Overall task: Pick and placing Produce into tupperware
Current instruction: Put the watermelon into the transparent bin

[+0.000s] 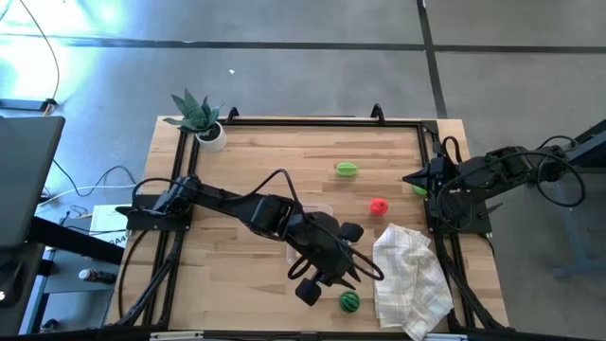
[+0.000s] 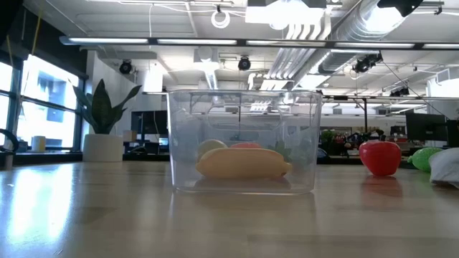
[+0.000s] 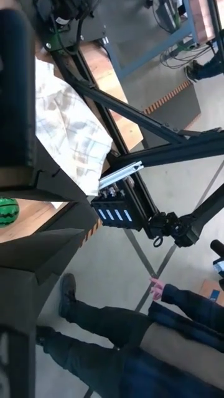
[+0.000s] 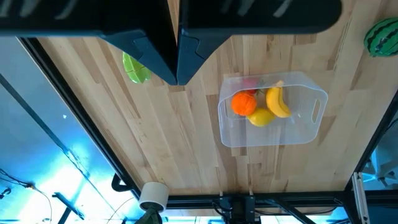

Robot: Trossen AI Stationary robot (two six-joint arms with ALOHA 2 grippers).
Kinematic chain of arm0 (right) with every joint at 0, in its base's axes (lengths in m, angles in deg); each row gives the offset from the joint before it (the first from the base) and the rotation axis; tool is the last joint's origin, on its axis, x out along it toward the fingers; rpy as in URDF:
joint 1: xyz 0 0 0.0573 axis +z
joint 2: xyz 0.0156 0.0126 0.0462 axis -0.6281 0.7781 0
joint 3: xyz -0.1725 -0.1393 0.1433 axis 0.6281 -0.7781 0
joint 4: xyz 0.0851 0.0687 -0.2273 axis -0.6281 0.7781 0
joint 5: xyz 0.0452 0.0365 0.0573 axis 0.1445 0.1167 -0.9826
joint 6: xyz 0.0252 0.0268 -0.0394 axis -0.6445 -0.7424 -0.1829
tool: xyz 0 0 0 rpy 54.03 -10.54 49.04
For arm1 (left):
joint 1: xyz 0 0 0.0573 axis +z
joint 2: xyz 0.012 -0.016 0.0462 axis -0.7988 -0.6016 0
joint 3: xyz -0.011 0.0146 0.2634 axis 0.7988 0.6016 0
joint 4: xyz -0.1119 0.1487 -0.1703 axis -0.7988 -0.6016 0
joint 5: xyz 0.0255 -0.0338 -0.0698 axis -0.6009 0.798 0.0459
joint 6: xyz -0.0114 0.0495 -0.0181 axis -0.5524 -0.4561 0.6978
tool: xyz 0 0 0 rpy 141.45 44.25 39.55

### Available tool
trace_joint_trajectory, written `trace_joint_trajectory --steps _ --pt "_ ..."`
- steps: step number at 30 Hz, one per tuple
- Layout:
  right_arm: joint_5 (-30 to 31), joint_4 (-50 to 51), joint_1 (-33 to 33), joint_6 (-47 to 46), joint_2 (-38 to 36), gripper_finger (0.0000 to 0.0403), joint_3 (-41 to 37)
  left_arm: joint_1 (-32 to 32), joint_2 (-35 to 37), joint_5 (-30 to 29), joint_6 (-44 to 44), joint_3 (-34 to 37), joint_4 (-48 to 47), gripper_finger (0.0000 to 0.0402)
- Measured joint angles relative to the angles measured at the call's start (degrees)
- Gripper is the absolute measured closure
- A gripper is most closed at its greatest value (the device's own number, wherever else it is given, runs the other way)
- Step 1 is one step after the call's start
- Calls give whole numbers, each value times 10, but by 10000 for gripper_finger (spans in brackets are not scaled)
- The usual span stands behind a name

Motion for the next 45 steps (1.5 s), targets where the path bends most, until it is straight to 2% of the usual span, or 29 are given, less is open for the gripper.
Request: trace_joint_trajectory --steps 8,17,25,31,35,40,45 --pt "0 0 0 0 0 403 0 0 0 -43 14 0 -2 298" --pt "0 0 0 0 0 403 0 17 0 -48 10 0 -11 242" --pt "0 0 0 0 0 403 0 53 0 -99 3 0 -118 213" --pt "0 0 0 0 0 403 0 101 -1 -99 -42 10 -196 180" --pt "0 0 0 0 0 403 0 145 -2 -99 -135 11 -205 166" --pt "0 0 0 0 0 403 0 208 -2 -98 -194 11 -207 165" --pt "0 0 0 0 0 403 0 278 -2 -96 -185 11 -218 177"
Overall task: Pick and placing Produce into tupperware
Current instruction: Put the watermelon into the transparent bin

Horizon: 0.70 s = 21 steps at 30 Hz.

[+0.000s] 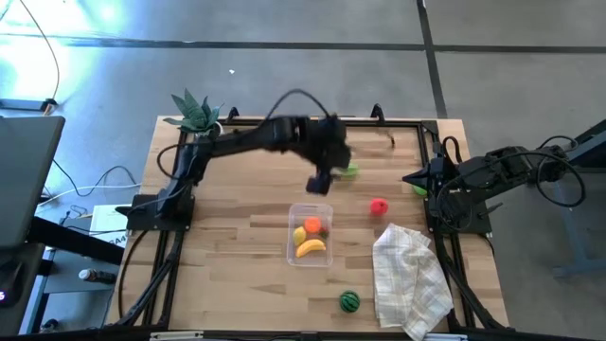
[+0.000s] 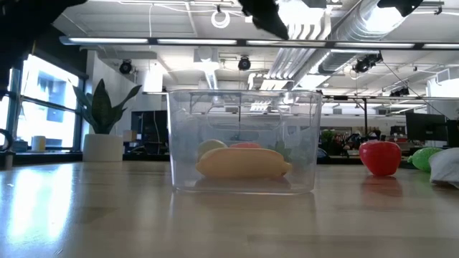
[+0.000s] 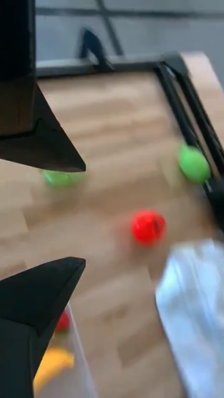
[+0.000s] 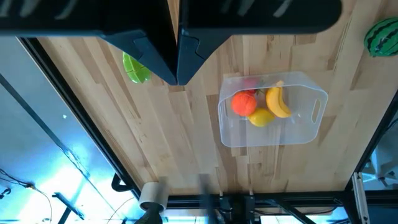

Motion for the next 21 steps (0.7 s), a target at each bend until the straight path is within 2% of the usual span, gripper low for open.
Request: trace_joint_trajectory --steps 4,8,18,21 --pt "0 0 0 0 0 403 0 46 -8 5 3 0 -3 186" --pt "0 0 0 0 0 403 0 71 -28 61 -7 1 -3 187" --pt "0 0 0 0 0 403 0 82 -66 69 -6 0 20 181" --pt "0 0 0 0 0 403 0 81 -71 95 -6 1 23 181"
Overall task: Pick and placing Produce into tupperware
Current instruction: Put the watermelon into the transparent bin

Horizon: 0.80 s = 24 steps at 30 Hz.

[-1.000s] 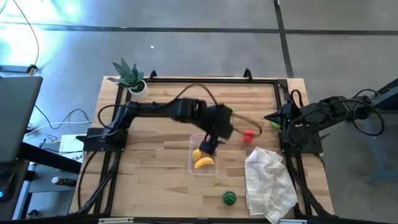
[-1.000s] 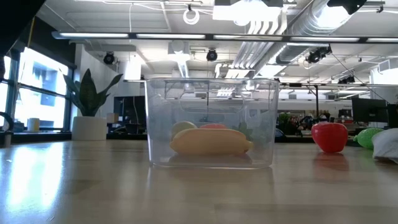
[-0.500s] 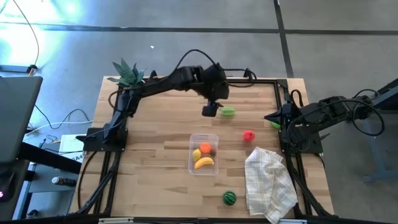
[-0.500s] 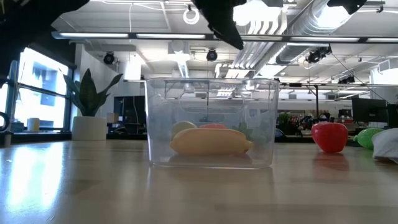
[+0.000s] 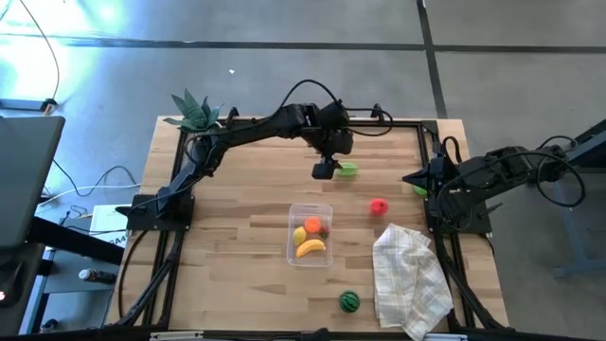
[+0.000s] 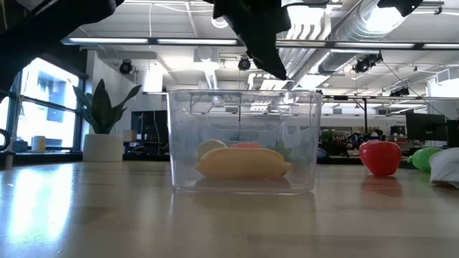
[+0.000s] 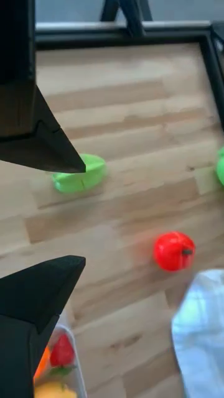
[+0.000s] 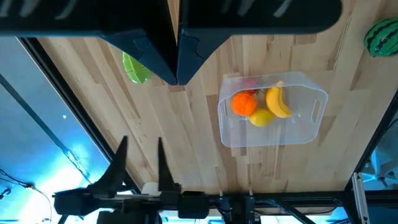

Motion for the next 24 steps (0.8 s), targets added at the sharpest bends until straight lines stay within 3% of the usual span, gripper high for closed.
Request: trace_joint_trajectory --steps 9,21,24 --pt "0 0 0 0 0 403 0 -33 21 62 3 0 1 202" --pt "0 0 0 0 0 403 0 -122 61 32 1 -1 -104 239" --pt "0 0 0 0 0 403 0 -151 77 1 -3 0 -128 245"
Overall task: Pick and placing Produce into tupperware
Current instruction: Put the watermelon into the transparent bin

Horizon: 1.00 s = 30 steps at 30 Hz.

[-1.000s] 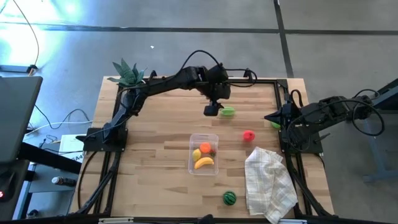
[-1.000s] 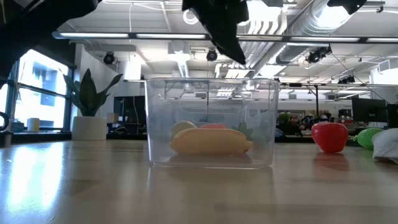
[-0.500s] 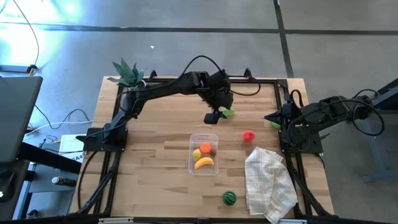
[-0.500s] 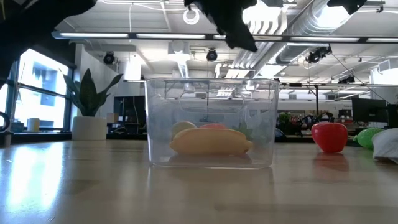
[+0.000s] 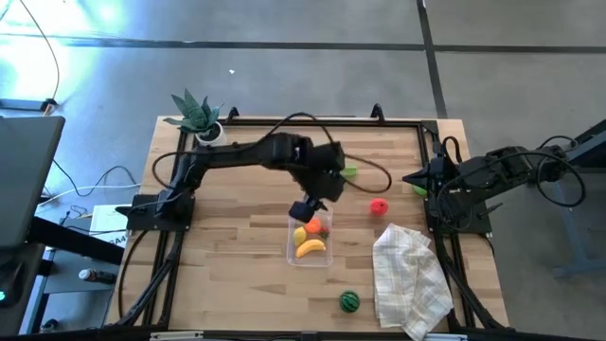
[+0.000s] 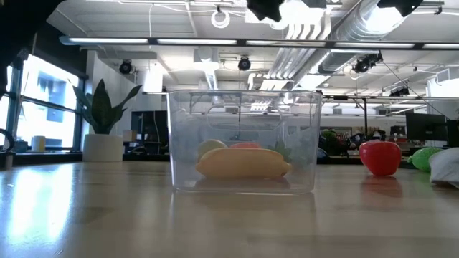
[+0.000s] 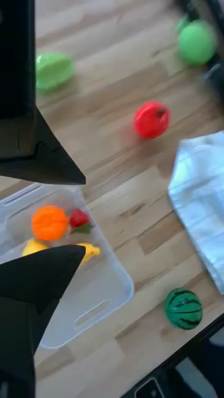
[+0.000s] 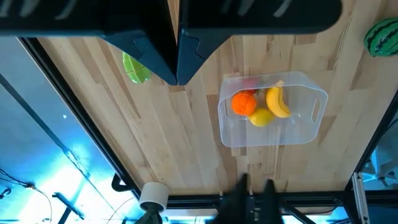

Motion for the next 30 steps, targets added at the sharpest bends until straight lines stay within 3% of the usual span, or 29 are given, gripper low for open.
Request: trace_joint_trajectory --steps 11,17,20,22,26,30 --pt "0 0 0 0 0 403 0 -94 139 -192 -9 0 -105 268" --pt "0 0 0 0 0 403 0 -104 228 -234 8 47 -109 281" --pt "0 0 0 0 0 403 0 -103 300 -254 38 147 -55 286" --pt "0 0 0 0 0 403 0 -103 362 -265 65 249 14 289" --pt "0 0 0 0 0 403 0 -103 493 -267 129 494 237 291" --pt "0 0 0 0 -1 403 0 -100 601 -258 176 684 439 291"
